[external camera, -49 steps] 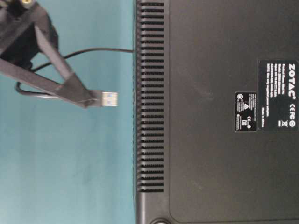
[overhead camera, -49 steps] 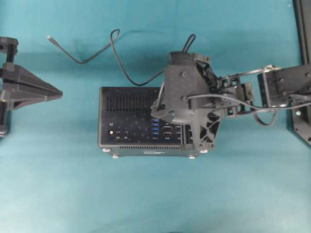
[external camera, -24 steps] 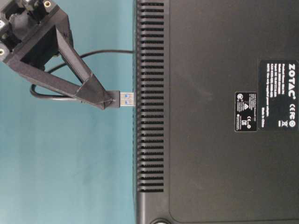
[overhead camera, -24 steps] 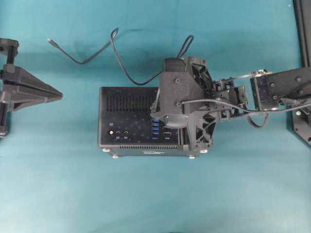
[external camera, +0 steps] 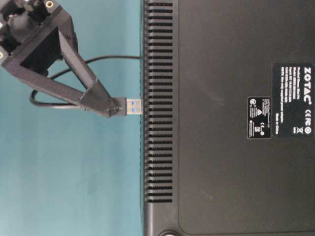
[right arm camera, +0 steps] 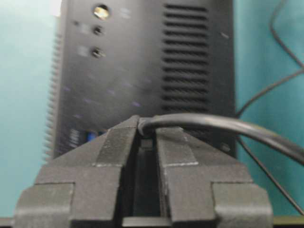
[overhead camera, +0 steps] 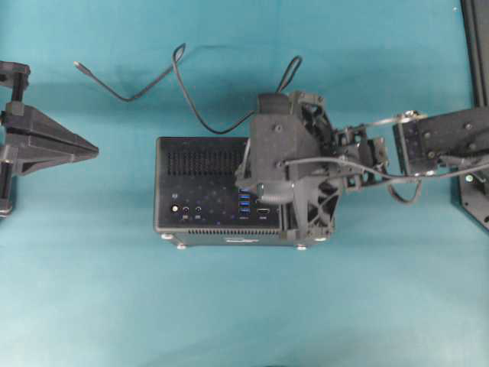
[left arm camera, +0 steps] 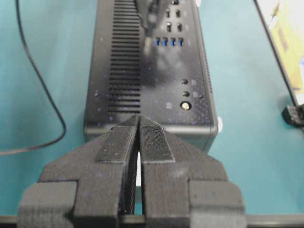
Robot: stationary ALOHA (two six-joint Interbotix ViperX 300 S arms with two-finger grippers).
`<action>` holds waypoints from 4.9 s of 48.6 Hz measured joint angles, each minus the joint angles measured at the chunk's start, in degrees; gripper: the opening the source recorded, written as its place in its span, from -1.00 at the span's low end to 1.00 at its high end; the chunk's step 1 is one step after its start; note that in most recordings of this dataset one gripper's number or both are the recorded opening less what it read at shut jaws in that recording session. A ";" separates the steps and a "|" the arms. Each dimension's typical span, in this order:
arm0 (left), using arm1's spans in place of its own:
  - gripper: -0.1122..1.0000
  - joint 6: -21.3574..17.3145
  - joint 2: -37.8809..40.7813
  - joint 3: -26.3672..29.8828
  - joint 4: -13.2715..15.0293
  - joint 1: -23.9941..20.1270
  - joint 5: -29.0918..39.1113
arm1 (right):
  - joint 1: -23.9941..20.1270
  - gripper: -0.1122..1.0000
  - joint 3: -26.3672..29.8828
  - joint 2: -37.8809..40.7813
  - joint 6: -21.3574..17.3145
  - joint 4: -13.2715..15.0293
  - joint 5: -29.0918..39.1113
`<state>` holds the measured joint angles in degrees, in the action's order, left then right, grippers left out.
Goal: Insert the USB into the PC box with both arms.
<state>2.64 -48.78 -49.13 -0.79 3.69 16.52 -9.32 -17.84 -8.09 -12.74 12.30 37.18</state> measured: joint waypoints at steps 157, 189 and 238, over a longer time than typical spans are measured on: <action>-0.80 2.90 0.00 -0.79 0.00 1.14 -0.18 | 0.35 -0.30 1.67 -1.49 -3.08 0.00 1.32; -0.80 3.08 -0.09 -0.79 0.00 1.23 -0.18 | 0.26 -0.59 -1.32 -2.02 -3.43 -3.16 -2.11; -0.80 3.34 0.00 -0.79 0.00 1.23 -0.18 | 0.70 -0.59 -3.43 -1.76 -3.78 -5.71 -4.66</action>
<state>5.98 -48.78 -49.92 -0.79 4.92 16.35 -8.61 -21.27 -9.84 -16.52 6.59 32.52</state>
